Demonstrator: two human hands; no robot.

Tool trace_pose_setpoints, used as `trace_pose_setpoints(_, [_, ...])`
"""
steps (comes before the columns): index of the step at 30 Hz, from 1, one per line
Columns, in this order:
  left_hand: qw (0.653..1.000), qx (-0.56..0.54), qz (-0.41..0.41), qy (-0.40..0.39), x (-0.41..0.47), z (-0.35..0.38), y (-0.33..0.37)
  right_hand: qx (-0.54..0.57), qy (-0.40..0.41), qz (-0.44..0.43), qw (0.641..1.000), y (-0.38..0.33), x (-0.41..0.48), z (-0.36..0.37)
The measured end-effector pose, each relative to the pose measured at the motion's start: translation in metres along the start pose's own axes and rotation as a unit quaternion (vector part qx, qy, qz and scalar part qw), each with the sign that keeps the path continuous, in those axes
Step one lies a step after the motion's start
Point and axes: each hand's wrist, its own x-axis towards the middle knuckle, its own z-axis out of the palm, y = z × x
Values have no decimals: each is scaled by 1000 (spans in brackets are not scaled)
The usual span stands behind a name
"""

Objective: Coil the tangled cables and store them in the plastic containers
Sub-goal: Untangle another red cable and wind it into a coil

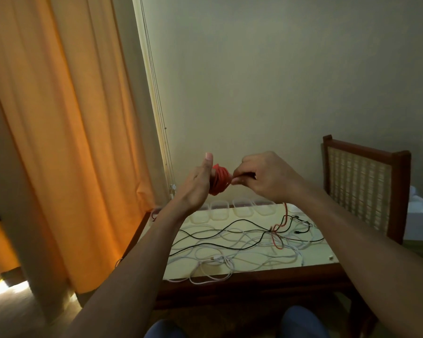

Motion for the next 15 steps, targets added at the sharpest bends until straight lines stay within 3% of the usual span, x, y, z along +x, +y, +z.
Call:
trace_pose_setpoints(5, [990, 2, -31, -136, 6, -8, -5, -10, 40, -50, 998, -4, 14, -5])
trace_pose_setpoints(8, [980, -69, -47, -181, 5, -11, -2, -10, 55, -58, 997, -3, 21, -9])
trace_pose_setpoints(15, [916, -313, -37, -249, -4, -16, 10, 212, 105, 102, 966, 12, 17, -1])
